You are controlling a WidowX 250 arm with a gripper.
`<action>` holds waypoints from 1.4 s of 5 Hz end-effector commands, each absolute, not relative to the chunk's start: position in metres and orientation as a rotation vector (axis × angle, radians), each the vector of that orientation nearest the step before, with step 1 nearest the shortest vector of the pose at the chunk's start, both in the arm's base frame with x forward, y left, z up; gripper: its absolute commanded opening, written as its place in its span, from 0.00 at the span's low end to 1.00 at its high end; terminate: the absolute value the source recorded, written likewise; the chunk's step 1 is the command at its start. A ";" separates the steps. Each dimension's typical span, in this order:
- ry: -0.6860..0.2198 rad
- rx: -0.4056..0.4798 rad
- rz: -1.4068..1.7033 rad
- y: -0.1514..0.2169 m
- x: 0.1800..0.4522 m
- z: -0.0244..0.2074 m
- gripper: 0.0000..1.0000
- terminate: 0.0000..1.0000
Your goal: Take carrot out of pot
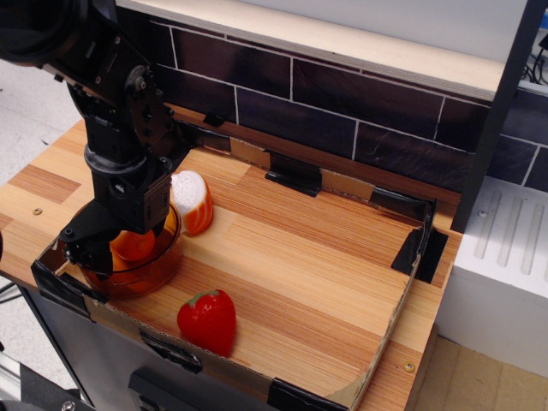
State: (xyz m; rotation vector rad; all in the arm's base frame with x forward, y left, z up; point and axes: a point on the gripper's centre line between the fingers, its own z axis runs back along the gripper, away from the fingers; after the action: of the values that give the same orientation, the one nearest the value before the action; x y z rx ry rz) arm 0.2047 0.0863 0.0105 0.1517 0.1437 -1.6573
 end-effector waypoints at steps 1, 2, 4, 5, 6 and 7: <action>0.136 0.175 -1.658 0.087 0.221 0.015 1.00 0.00; 0.128 0.171 -1.644 0.088 0.221 0.017 0.00 0.00; 0.116 0.216 -1.611 0.094 0.223 0.045 0.00 0.00; 0.063 0.238 -1.584 0.094 0.229 0.072 0.00 0.00; -0.019 0.281 -1.535 0.084 0.236 0.100 0.00 0.00; 0.016 0.229 -1.505 0.054 0.261 0.104 0.00 0.00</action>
State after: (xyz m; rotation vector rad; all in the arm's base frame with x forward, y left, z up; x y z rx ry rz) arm 0.2479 0.0496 0.0915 0.2010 0.0360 -1.4962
